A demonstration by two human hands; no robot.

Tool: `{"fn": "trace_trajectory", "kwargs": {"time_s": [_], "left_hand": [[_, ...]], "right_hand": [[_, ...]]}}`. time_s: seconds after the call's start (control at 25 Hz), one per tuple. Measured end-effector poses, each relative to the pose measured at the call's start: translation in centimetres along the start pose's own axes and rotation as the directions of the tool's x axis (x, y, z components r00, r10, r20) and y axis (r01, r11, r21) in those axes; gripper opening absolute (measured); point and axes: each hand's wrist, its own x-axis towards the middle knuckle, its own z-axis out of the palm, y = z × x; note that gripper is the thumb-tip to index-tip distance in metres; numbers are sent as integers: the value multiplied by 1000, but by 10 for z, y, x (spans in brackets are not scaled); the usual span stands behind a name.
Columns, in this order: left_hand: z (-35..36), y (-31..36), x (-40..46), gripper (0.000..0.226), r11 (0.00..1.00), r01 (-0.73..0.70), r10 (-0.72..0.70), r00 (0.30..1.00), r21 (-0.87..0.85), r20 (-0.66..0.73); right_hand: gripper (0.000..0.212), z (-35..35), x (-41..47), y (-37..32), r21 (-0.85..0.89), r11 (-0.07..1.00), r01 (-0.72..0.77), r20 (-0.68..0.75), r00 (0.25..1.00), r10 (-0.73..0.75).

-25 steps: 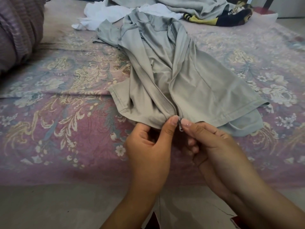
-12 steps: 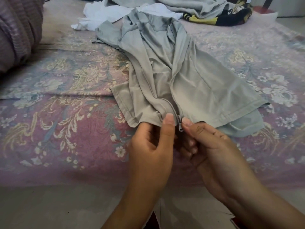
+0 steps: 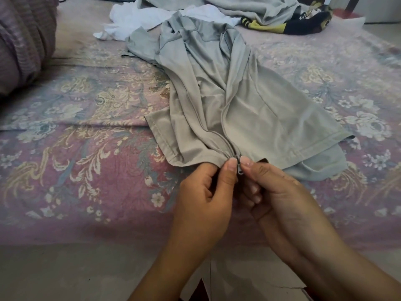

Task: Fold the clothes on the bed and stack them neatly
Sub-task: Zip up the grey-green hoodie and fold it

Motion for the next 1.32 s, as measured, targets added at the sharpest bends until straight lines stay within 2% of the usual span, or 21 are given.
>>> {"fn": "trace_trajectory", "kwargs": {"time_s": [0.12, 0.16, 0.24, 0.28, 0.32, 0.36, 0.4, 0.44, 0.48, 0.52, 0.6, 0.72, 0.8, 0.88, 1.0, 1.08, 1.2, 1.32], "left_hand": [[0, 1, -1, 25, 995, 66, -63, 997, -75, 40], [1, 1, -1, 26, 988, 97, -94, 995, -119, 33], [1, 2, -1, 31, 969, 160, -163, 987, -187, -1], [1, 2, -1, 34, 960, 185, -192, 981, -210, -17], [1, 3, -1, 36, 949, 209, -221, 975, -236, -27], [-1, 3, 0, 36, 935, 235, -251, 968, -265, -30], [-2, 3, 0, 36, 920, 261, -280, 960, -291, -25], [-3, 2, 0, 36, 910, 286, -303, 953, -302, -13], [-4, 1, -1, 35, 904, 305, -318, 948, -300, 5], [-4, 1, -2, 34, 902, 316, -324, 946, -294, 24], [-6, 2, -4, 34, 898, 322, -323, 945, -298, 49], [-10, 2, -3, 36, 901, 315, -311, 948, -299, 62], [-12, 0, -4, 37, 907, 320, -305, 947, -273, 98], [-12, -2, -5, 36, 901, 345, -317, 938, -262, 142], [-9, -4, -6, 40, 877, 389, -349, 919, -281, 183], [-6, -4, -5, 40, 894, 355, -320, 933, -273, 167], [-7, -3, -3, 26, 950, 243, -226, 968, -196, 104], [-11, -4, -5, 24, 971, 200, -188, 977, -134, 100]], "right_hand": [[38, -3, 0, 3, 26, 999, 30, 27, 999, -30], [38, -4, 0, 3, -24, 998, 54, 27, 998, -53], [39, -10, 1, 1, -249, 963, 105, 18, 994, -104], [39, -15, 0, 0, -380, 912, 153, 38, 988, -150], [36, -21, -3, -1, -519, 815, 259, 90, 964, -249], [25, -27, -5, -4, -648, 631, 427, 189, 892, -410], [10, -30, -6, -8, -726, 386, 570, 316, 774, -549], [18, -30, -8, -11, -760, 117, 640, 440, 638, -632], [32, -31, -7, -13, -744, -86, 663, 546, 528, -650], [39, -31, -3, -16, -710, -196, 676, 619, 466, -633], [30, -26, 4, -20, -655, -288, 699, 688, 394, -609], [11, -24, 9, -20, -600, -322, 732, 744, 363, -561], [4, -25, 12, -19, -621, -288, 729, 732, 407, -546], [4, -24, 14, -19, -695, -145, 704, 656, 539, -529], [9, -21, 14, -20, -789, 164, 592, 471, 754, -458], [12, -18, 13, -21, -789, 293, 540, 397, 813, -427], [14, -15, 14, -23, -808, 287, 515, 390, 831, -396], [8, -16, 17, -29, -822, 152, 549, 480, 812, -333]]}}
